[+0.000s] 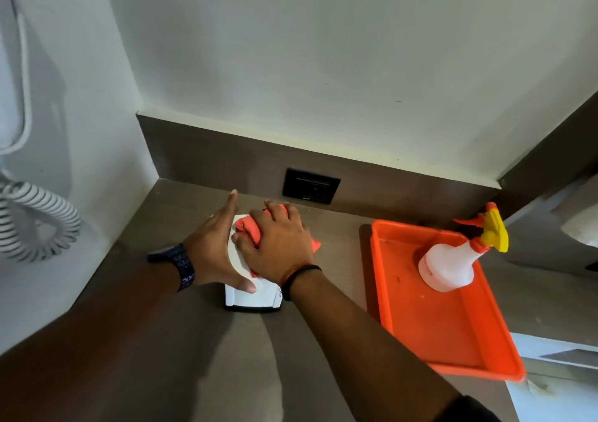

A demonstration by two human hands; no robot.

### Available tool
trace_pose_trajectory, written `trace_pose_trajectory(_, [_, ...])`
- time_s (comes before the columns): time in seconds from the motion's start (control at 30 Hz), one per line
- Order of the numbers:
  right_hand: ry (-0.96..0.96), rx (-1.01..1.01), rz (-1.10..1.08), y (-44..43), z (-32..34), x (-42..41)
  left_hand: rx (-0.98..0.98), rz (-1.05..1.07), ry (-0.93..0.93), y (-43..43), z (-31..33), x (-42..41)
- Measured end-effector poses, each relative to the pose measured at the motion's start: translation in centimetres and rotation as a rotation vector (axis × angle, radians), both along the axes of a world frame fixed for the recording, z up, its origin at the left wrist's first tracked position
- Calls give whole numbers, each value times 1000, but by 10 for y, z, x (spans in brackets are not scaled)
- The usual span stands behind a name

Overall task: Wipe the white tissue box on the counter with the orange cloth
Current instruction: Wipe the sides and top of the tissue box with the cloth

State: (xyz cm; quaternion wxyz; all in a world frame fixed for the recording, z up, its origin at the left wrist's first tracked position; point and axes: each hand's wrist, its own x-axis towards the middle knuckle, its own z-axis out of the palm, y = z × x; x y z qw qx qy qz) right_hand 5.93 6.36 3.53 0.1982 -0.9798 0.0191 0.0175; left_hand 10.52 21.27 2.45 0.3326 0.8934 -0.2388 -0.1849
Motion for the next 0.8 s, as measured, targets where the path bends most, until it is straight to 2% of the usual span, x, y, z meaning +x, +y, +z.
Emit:
trace_pose_trajectory(0.27, [-51,-44,66,-7,-2,-15,44,-21,20,-3,-3,3])
trace_pose_trajectory(0.47, [11,37,-95,-14,2,4,141,-26,-19,-8,0,3])
trace_pose_trajectory(0.8, [-133,-36,43,-6,-7,-23,-2,-77,-118,-7,-5,3])
